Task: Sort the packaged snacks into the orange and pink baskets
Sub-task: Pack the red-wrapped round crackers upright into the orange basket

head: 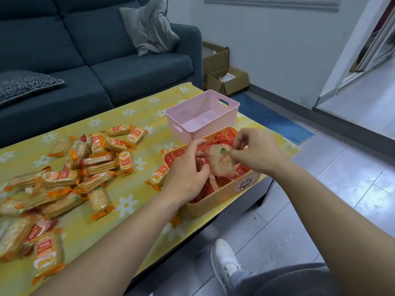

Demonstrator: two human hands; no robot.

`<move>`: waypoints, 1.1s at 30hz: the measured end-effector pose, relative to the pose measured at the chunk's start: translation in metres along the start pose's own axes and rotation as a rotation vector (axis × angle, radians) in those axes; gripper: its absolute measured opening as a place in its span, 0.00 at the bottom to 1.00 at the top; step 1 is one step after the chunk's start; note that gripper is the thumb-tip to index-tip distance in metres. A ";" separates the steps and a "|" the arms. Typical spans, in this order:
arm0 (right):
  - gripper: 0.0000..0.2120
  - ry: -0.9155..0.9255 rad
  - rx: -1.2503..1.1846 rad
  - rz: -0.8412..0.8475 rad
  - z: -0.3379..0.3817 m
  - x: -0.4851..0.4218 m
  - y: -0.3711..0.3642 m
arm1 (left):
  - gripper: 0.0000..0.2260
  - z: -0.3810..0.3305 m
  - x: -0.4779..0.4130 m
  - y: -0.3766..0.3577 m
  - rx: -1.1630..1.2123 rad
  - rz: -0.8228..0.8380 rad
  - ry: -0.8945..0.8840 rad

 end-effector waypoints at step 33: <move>0.10 0.020 0.760 0.149 -0.041 -0.032 -0.030 | 0.13 -0.012 0.003 -0.014 -0.534 0.173 -0.143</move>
Point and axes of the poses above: each hand's wrist, its own x-axis away from the middle knuckle, its own y-axis out of the back of the hand, z = x × y, the point moved 9 cm from there along -x, towards the middle knuckle, and after that the axes turned 11 degrees about -x, right-handed, at the moved point
